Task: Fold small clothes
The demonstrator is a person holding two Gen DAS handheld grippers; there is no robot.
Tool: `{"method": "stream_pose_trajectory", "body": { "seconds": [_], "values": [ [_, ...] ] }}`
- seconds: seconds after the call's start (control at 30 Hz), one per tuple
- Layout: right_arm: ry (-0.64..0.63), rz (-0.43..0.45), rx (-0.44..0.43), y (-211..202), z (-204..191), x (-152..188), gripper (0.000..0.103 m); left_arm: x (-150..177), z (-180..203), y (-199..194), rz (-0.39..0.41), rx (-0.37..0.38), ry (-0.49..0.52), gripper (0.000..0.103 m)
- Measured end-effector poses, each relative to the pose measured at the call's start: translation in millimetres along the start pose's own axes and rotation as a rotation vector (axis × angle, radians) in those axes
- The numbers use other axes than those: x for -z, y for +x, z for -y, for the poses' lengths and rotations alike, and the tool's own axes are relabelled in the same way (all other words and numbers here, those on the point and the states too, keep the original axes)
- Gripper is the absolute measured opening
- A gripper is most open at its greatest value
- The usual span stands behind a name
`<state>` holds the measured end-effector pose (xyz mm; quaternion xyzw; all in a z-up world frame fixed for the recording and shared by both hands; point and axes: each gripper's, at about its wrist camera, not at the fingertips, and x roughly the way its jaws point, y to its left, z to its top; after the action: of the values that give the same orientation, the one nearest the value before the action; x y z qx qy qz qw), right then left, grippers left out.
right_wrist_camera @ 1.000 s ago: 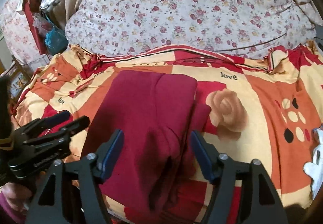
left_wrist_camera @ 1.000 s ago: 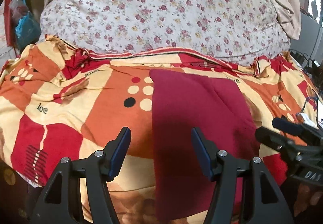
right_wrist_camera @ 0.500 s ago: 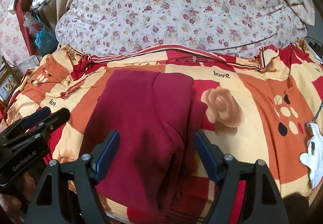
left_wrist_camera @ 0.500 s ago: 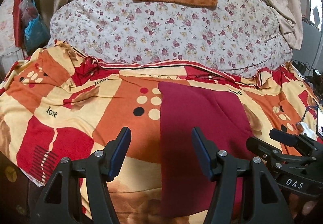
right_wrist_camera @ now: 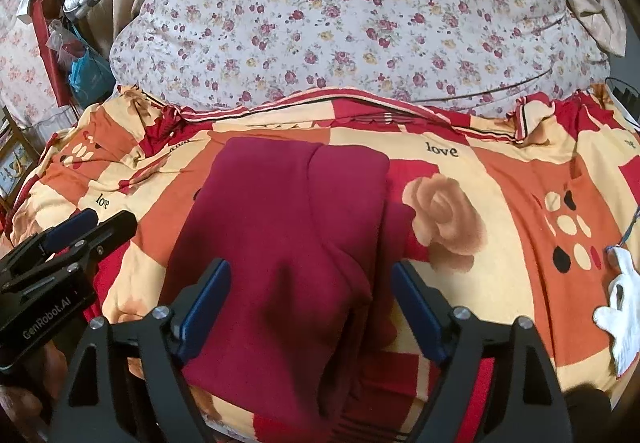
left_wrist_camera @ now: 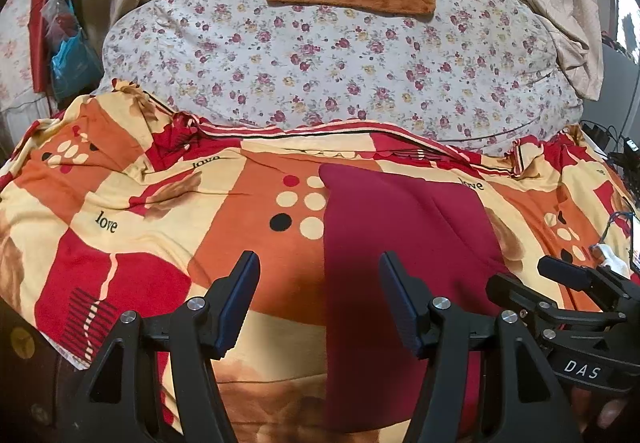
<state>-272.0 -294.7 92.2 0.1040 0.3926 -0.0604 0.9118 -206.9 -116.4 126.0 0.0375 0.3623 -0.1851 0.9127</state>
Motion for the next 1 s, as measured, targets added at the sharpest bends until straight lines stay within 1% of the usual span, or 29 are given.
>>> {"method": "stream_pose_trajectory", "body": {
  "seconds": [1.0],
  "values": [
    [0.001,-0.048,0.000,17,-2,3,0.087,6,-4,13,-0.035,-0.007,-0.009,0.041]
  ]
}}
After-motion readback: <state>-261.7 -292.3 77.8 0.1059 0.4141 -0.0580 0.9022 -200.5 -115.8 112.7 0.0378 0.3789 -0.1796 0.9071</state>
